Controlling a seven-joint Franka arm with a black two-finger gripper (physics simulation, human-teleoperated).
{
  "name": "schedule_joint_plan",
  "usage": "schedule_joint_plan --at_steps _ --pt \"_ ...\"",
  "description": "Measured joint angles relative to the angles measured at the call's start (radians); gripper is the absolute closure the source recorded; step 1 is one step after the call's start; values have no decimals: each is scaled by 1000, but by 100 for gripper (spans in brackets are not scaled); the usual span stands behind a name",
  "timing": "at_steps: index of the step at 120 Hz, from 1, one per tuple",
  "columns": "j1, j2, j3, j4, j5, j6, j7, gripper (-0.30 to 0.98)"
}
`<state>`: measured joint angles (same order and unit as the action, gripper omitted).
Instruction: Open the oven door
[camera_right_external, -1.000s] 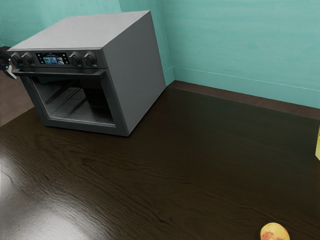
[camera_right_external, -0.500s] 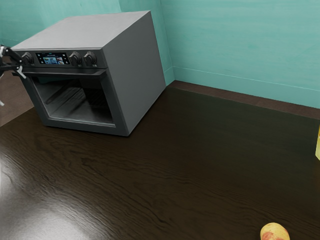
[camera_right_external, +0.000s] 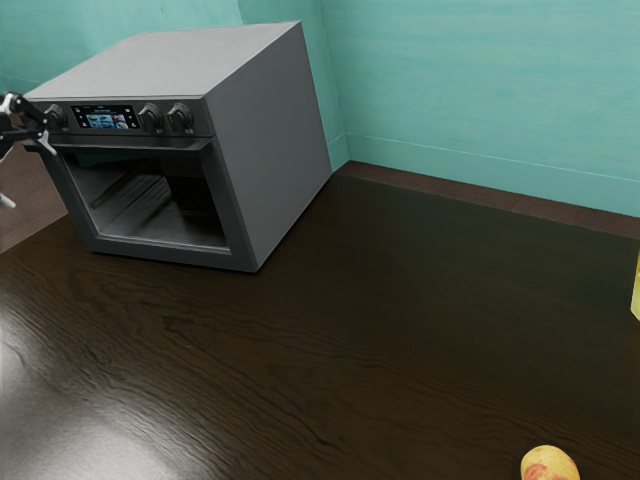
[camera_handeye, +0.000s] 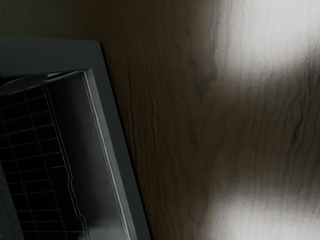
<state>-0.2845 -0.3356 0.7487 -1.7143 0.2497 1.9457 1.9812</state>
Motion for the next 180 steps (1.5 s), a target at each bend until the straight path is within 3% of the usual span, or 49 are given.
schedule_joint_plan --at_steps 52,155,180 --pt "1 37 8 15 -43 40 65 0" --pt "-16 27 6 4 -40 43 105 0" --pt "-18 42 45 7 -45 69 122 0"
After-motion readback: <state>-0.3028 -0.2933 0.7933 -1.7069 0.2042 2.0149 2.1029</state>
